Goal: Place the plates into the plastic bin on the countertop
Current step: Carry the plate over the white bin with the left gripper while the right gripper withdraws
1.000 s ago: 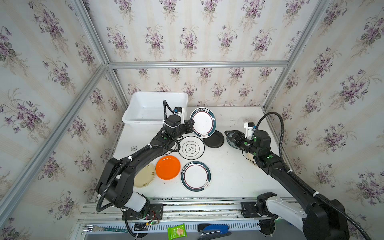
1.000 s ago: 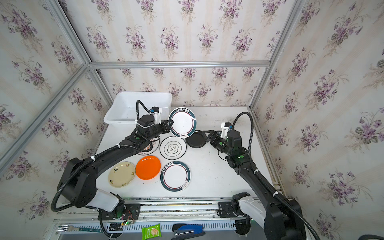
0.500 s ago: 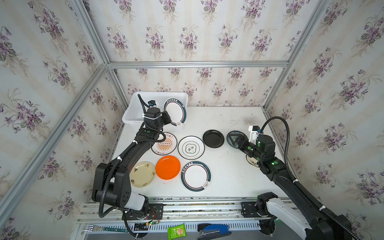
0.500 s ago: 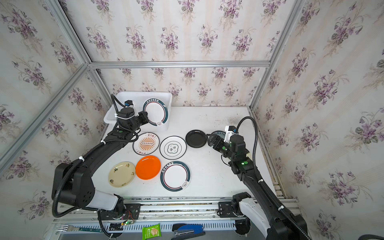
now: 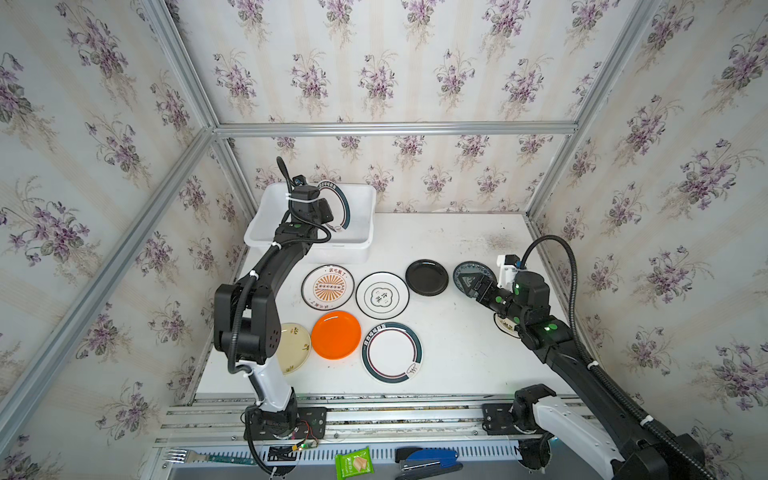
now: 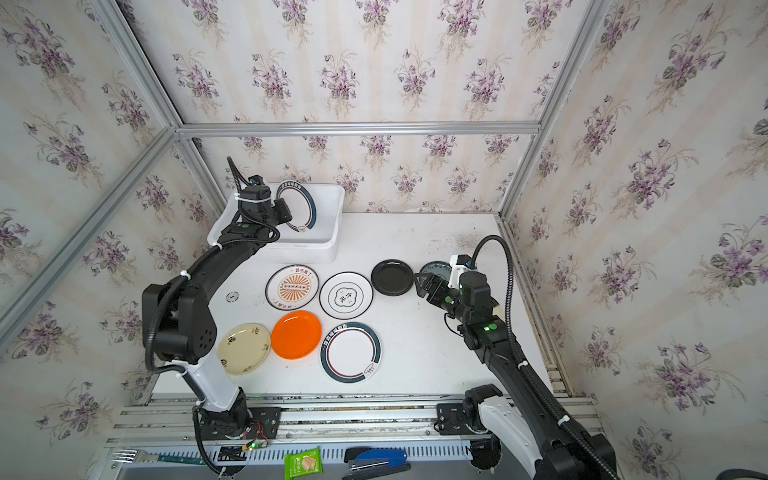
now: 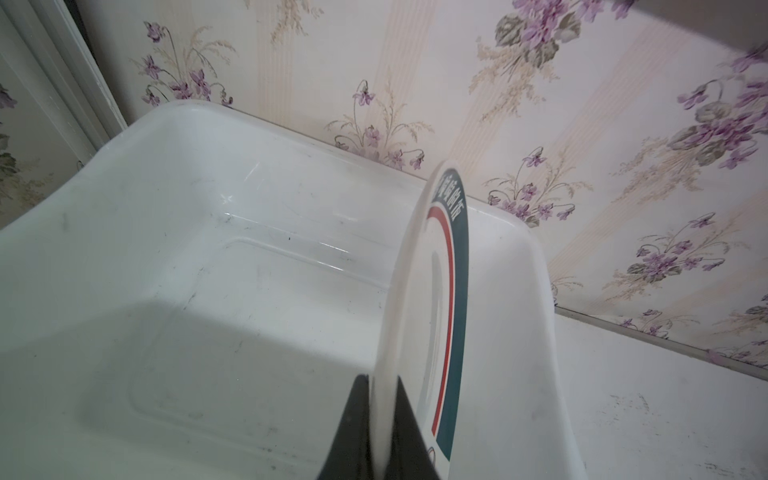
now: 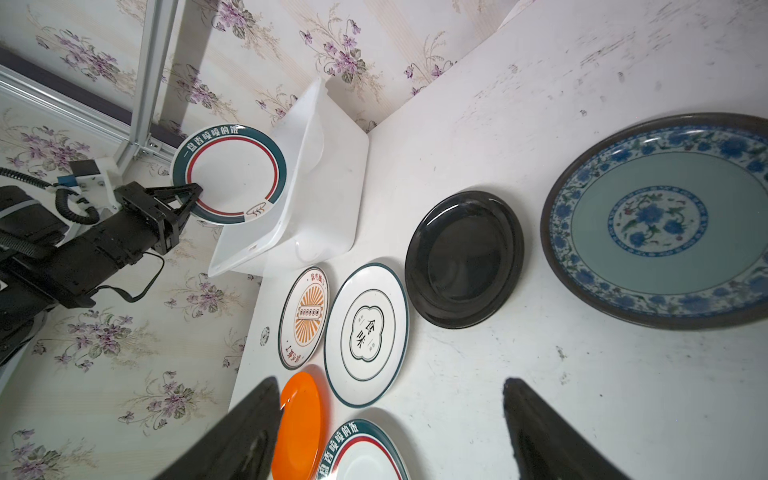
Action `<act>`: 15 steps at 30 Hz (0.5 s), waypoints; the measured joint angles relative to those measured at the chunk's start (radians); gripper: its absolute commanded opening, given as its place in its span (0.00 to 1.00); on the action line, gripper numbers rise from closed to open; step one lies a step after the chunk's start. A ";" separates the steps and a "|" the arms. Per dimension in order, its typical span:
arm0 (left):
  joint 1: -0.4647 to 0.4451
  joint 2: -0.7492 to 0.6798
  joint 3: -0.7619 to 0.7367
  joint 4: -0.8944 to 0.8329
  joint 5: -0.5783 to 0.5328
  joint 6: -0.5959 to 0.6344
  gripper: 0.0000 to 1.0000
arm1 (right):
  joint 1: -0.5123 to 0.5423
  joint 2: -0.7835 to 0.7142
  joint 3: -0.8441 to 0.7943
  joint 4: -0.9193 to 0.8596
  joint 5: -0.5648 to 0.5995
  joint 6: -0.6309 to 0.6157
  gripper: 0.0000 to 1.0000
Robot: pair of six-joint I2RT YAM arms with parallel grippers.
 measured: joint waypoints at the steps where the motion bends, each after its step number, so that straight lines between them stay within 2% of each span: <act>1: 0.001 0.020 0.016 -0.015 0.004 0.000 0.00 | 0.000 -0.003 0.000 -0.003 0.001 -0.005 0.86; 15: 0.053 0.204 0.094 -0.097 0.134 -0.067 0.00 | -0.001 0.021 -0.021 -0.024 0.008 -0.087 0.86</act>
